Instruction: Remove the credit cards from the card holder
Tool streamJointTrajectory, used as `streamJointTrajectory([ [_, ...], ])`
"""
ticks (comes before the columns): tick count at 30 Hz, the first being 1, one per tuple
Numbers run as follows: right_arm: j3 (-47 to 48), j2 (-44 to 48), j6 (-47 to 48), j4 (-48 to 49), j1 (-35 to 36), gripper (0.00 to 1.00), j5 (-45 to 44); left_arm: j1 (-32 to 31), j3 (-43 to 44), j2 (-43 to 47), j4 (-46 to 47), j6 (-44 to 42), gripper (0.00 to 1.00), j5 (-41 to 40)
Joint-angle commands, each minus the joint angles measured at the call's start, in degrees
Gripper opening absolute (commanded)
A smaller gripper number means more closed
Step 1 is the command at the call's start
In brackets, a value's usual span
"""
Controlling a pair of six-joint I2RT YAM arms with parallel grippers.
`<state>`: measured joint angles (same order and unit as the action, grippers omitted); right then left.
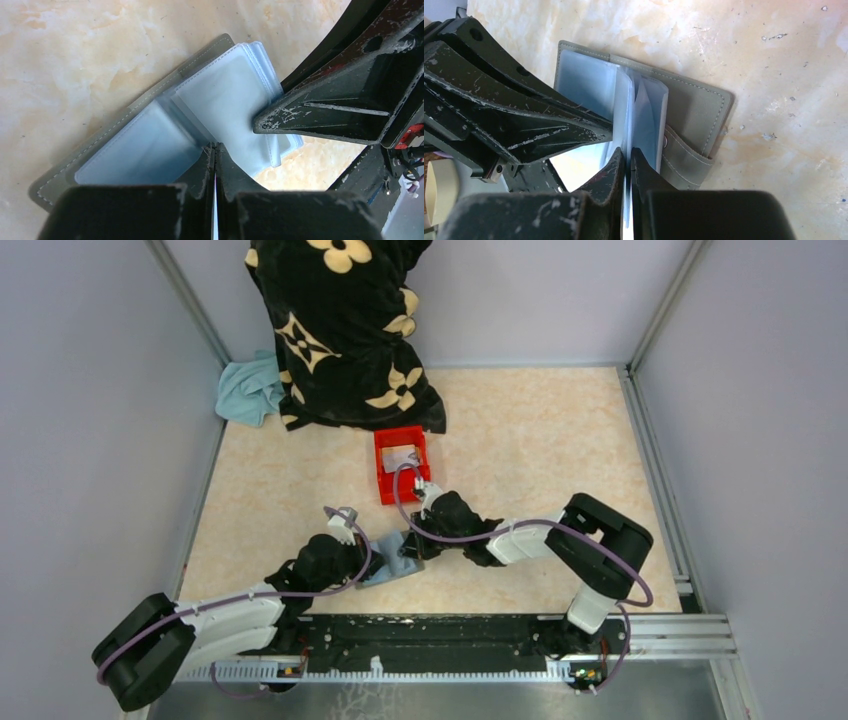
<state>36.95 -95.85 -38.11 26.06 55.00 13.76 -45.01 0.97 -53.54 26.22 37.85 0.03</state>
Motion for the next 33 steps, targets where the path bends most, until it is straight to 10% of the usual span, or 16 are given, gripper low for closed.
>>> streamJointTrajectory([
  [1,2.02,3.55,2.63,-4.32,0.92,0.00,-2.70,-0.34,-3.42,1.05,1.00,-0.90,0.03,1.20],
  [22,0.96,14.42,6.96,-17.42,-0.42,0.00,-10.73,-0.34,-1.82,3.88,-1.53,-1.24,0.05,2.16],
  [27,0.59,14.44,6.62,-15.55,-0.39,0.24,-8.70,-0.31,-2.21,3.32,-1.45,-1.47,0.05,1.44],
  [33,0.52,15.15,6.08,-14.79,-0.32,0.28,-7.49,-0.34,-3.59,-0.91,2.40,-1.00,0.05,1.52],
])
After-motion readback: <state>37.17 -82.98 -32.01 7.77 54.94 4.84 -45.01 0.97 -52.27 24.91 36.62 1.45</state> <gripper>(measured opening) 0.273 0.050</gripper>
